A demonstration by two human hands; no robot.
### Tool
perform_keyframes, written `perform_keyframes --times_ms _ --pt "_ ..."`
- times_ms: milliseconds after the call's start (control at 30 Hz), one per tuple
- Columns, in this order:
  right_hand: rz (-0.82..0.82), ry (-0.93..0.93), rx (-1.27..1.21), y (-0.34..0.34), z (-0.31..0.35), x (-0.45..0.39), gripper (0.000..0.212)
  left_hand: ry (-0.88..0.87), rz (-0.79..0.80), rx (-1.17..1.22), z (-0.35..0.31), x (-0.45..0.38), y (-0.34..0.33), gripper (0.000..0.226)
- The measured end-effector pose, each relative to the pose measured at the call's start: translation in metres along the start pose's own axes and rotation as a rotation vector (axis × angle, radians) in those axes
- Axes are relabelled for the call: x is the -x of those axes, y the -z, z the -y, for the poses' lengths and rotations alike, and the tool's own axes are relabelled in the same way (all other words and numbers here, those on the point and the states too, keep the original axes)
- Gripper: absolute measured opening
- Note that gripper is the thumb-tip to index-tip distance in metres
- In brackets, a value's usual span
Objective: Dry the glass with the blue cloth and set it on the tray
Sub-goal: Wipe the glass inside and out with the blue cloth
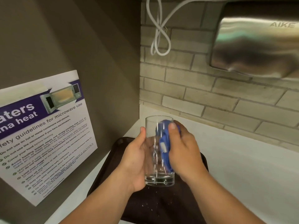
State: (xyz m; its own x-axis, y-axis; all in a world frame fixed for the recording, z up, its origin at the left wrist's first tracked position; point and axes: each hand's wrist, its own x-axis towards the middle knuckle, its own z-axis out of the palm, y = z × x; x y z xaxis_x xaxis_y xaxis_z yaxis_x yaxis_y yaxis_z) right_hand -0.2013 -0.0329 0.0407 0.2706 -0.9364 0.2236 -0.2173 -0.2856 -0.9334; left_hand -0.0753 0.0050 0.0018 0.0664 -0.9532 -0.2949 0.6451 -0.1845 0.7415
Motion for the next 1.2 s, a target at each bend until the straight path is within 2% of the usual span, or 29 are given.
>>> perform_keyframes --times_ms 67,133,200,300,367,433,500,600,667,700,767,833,900,967,1033,1067,1133,1200 --pt "0.031 -0.176 -0.137 0.004 -0.002 -0.009 0.045 0.013 -0.021 0.06 0.0 -0.001 -0.004 0.08" --pt "0.127 -0.237 -0.15 0.005 -0.008 -0.004 0.044 0.017 0.006 0.097 -0.003 0.0 -0.007 0.091" --pt "0.185 -0.23 -0.153 0.003 -0.014 0.003 0.044 0.013 0.048 0.068 -0.005 0.0 -0.008 0.089" --pt "0.198 -0.167 -0.103 0.004 -0.02 0.005 0.046 0.0 0.001 0.003 -0.003 0.001 -0.009 0.074" --pt "0.243 -0.119 -0.069 0.007 -0.022 0.009 0.047 -0.016 -0.057 -0.062 -0.002 0.002 -0.008 0.085" --pt "0.32 -0.162 -0.139 0.011 -0.026 0.014 0.044 -0.017 -0.082 -0.097 -0.002 0.003 -0.006 0.096" --pt "0.415 -0.213 -0.187 0.016 -0.03 0.019 0.055 -0.012 -0.107 -0.117 -0.002 0.003 -0.004 0.097" --pt "0.501 -0.12 -0.028 0.018 -0.035 0.027 0.075 -0.025 -0.116 -0.133 0.0 0.003 -0.001 0.082" --pt "0.461 -0.04 0.099 0.017 -0.023 0.027 0.067 -0.03 -0.077 -0.126 0.004 0.004 0.0 0.071" --pt "0.381 0.028 0.089 0.018 -0.019 0.024 0.061 -0.04 -0.053 -0.129 0.006 0.005 -0.001 0.068" --pt "0.157 0.05 -0.083 0.018 -0.014 0.008 0.033 -0.056 -0.001 -0.119 0.009 0.008 -0.005 0.065" --pt "0.043 -0.069 -0.27 0.019 -0.01 -0.008 0.021 -0.05 0.032 -0.064 0.01 0.008 -0.01 0.065" --pt "0.118 -0.128 -0.328 0.023 -0.009 -0.009 0.021 -0.043 0.006 -0.009 0.005 0.003 -0.013 0.07" --pt "0.287 -0.104 -0.221 0.025 -0.014 0.006 0.027 -0.045 -0.059 0.014 -0.005 -0.001 -0.01 0.079" --pt "0.422 -0.103 -0.058 0.023 -0.022 0.024 0.06 -0.067 -0.092 -0.014 -0.01 -0.003 -0.007 0.083" --pt "0.419 -0.082 0.019 0.02 -0.024 0.029 0.07 -0.068 -0.102 -0.025 -0.01 -0.002 -0.005 0.083" --pt "0.376 0.018 0.123 0.015 -0.02 0.029 0.063 -0.046 -0.087 -0.042 -0.008 0.0 -0.002 0.08" --pt "0.254 0.084 0.089 0.014 -0.011 0.018 0.033 -0.036 -0.023 -0.062 -0.004 0.002 -0.001 0.072"
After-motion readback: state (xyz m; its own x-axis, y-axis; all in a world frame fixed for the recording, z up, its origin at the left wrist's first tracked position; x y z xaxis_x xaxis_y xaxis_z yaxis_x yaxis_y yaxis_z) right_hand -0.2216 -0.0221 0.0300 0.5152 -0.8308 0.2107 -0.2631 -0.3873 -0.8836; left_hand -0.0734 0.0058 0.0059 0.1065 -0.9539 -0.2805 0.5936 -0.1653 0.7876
